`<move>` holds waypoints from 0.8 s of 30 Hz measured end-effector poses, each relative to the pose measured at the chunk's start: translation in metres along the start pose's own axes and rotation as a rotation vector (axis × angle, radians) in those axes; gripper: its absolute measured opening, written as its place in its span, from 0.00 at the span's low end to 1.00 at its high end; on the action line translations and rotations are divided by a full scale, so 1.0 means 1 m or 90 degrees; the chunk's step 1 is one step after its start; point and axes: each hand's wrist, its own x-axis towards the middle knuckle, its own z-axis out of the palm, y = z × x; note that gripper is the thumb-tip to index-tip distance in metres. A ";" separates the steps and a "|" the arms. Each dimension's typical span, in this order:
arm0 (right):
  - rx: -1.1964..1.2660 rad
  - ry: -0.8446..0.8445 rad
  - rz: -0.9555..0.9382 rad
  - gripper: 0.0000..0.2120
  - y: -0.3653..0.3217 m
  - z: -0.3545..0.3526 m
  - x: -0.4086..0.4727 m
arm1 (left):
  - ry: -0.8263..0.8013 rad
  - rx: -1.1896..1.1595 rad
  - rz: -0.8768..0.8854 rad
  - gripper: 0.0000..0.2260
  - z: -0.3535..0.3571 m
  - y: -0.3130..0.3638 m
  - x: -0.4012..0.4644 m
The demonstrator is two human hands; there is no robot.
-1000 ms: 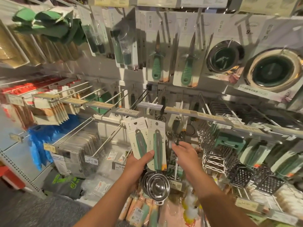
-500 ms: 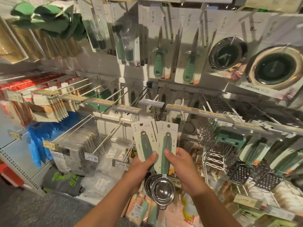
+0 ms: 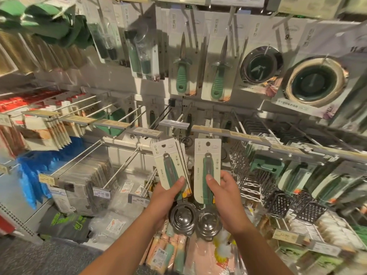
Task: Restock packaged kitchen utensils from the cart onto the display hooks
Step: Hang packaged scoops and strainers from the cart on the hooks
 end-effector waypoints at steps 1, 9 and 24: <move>-0.001 0.008 -0.004 0.09 0.000 -0.001 0.002 | 0.002 0.003 0.000 0.26 0.001 -0.001 0.000; -0.058 0.064 -0.010 0.07 -0.007 0.002 0.021 | 0.012 0.008 -0.015 0.21 0.003 -0.002 -0.001; -0.130 0.110 0.025 0.17 0.003 0.007 0.041 | 0.064 0.027 0.021 0.23 -0.010 0.006 -0.001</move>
